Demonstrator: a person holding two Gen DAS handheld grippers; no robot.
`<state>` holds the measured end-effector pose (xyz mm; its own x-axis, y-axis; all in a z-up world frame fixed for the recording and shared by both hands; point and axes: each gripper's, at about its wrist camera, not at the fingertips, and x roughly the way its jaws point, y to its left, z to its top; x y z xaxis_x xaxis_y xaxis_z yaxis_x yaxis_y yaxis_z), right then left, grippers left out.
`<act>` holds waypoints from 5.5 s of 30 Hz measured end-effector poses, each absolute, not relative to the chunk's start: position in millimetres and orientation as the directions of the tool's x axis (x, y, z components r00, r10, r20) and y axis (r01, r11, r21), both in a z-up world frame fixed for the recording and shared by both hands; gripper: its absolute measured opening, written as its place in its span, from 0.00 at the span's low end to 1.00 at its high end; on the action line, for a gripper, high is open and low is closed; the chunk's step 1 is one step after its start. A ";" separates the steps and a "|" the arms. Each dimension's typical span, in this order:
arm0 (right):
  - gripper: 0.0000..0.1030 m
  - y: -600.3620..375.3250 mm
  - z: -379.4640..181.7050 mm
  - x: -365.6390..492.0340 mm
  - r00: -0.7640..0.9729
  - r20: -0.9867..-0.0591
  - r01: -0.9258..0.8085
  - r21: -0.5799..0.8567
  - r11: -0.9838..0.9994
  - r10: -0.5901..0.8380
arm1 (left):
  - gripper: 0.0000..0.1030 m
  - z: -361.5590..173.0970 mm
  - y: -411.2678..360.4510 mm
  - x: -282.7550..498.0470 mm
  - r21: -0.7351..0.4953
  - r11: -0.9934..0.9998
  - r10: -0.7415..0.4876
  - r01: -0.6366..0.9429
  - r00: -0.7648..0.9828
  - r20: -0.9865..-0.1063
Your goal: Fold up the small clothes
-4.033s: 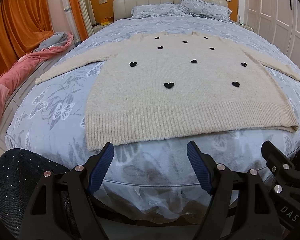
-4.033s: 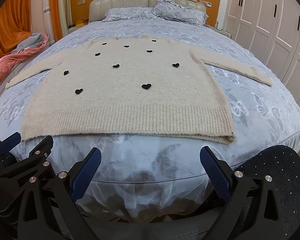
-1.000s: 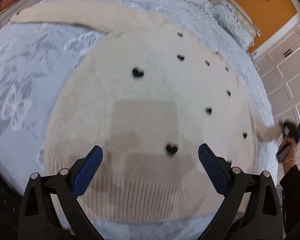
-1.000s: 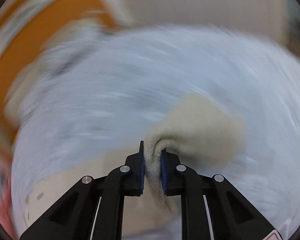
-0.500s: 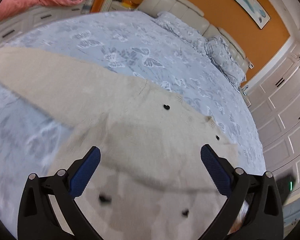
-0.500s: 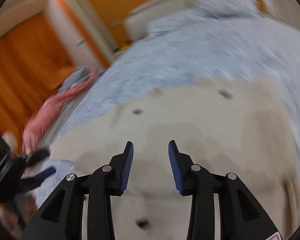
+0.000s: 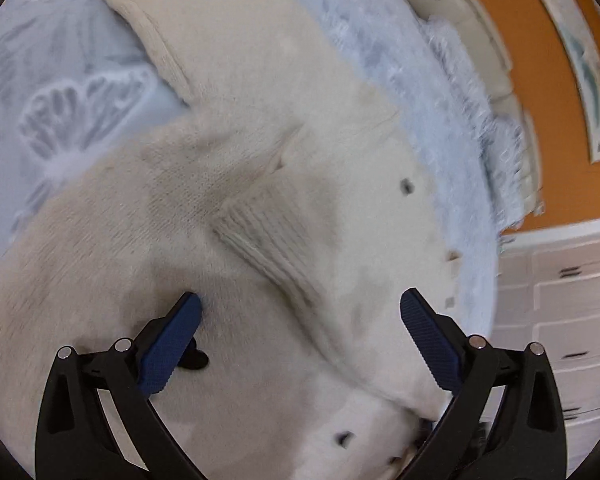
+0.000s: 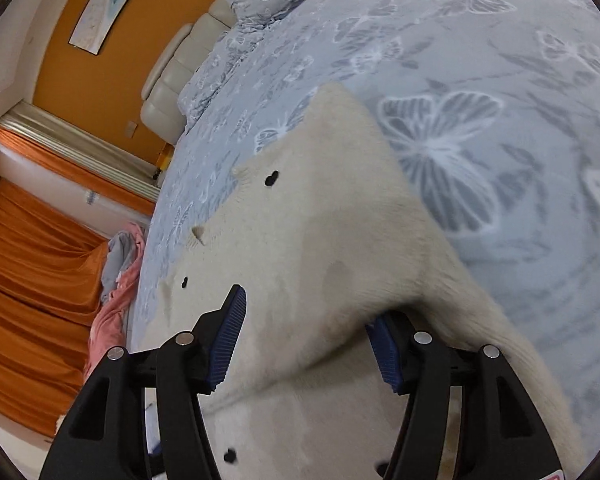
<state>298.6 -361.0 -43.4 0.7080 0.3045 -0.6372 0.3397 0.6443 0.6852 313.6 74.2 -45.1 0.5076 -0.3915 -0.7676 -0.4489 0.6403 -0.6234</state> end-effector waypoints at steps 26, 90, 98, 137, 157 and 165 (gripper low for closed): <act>0.13 -384.4 -53.4 293.9 0.734 -0.663 0.372 0.576 0.728 0.150 | 0.42 -44.1 57.0 331.6 -0.709 0.626 -0.450 -0.325 0.591 -0.669; 0.33 -247.1 5.3 176.1 0.555 -0.820 0.220 0.306 0.926 0.139 | 0.08 0.8 385.2 394.6 -0.533 0.609 0.059 -0.588 0.703 -0.709; 0.32 -252.6 10.1 180.0 0.584 -0.794 0.212 0.348 0.913 0.167 | 0.09 139.4 123.6 406.9 -0.595 0.795 -0.423 0.115 0.809 -0.409; 0.06 -324.8 -27.8 369.0 0.548 -0.820 0.306 0.379 0.873 0.164 | 0.07 -52.3 89.8 356.7 -0.635 0.731 -0.392 -0.250 0.608 -0.690; 0.27 -339.2 -24.1 360.2 0.629 -0.742 0.320 0.517 0.794 0.230 | 0.14 -26.5 90.9 354.1 -0.600 0.776 -0.366 -0.194 0.636 -0.679; 0.06 -332.1 28.8 356.0 0.723 -0.667 0.219 0.470 0.855 0.181 | 0.14 -32.0 100.8 366.4 -0.543 0.806 -0.318 -0.237 0.601 -0.733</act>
<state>356.0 -332.1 28.8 0.7232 0.1811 -0.6665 0.2189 0.8552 0.4699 366.4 100.8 -32.0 0.6013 -0.3179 -0.7331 -0.2366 0.8055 -0.5433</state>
